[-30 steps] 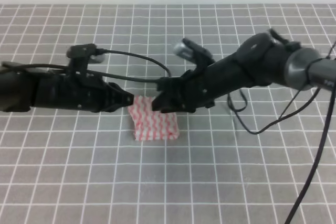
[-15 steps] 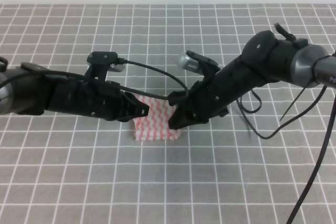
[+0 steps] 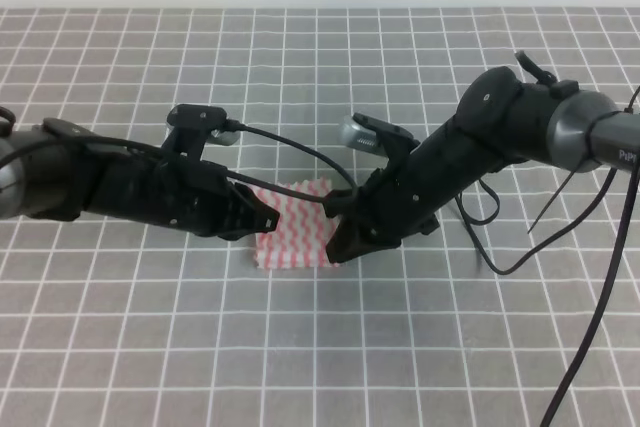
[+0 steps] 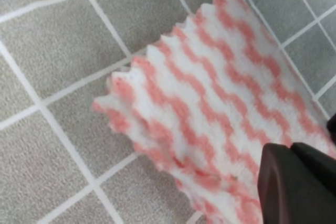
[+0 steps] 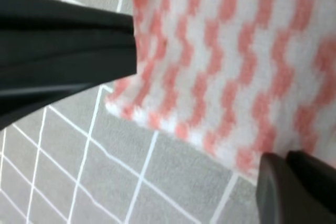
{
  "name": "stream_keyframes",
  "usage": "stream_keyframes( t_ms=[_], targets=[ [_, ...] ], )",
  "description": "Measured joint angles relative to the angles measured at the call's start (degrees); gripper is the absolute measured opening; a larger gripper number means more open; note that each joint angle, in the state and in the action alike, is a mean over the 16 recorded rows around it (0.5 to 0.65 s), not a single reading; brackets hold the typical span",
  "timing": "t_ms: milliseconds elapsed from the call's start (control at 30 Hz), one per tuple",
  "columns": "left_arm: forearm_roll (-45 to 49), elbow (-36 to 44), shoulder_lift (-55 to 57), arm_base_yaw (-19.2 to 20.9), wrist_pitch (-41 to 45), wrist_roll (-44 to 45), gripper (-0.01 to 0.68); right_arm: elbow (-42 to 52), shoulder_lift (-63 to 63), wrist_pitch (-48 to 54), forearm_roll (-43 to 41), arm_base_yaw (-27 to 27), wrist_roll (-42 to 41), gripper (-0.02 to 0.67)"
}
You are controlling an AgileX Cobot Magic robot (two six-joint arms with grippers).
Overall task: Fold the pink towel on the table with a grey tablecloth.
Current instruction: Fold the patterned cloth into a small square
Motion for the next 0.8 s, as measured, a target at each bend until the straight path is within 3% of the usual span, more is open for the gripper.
stream_keyframes(
  t_ms=[800],
  targets=[
    [6.0,0.0,-0.6,-0.1,2.2,-4.9,-0.001,0.0,-2.3,-3.1,1.7,0.0,-0.2,-0.015]
  ],
)
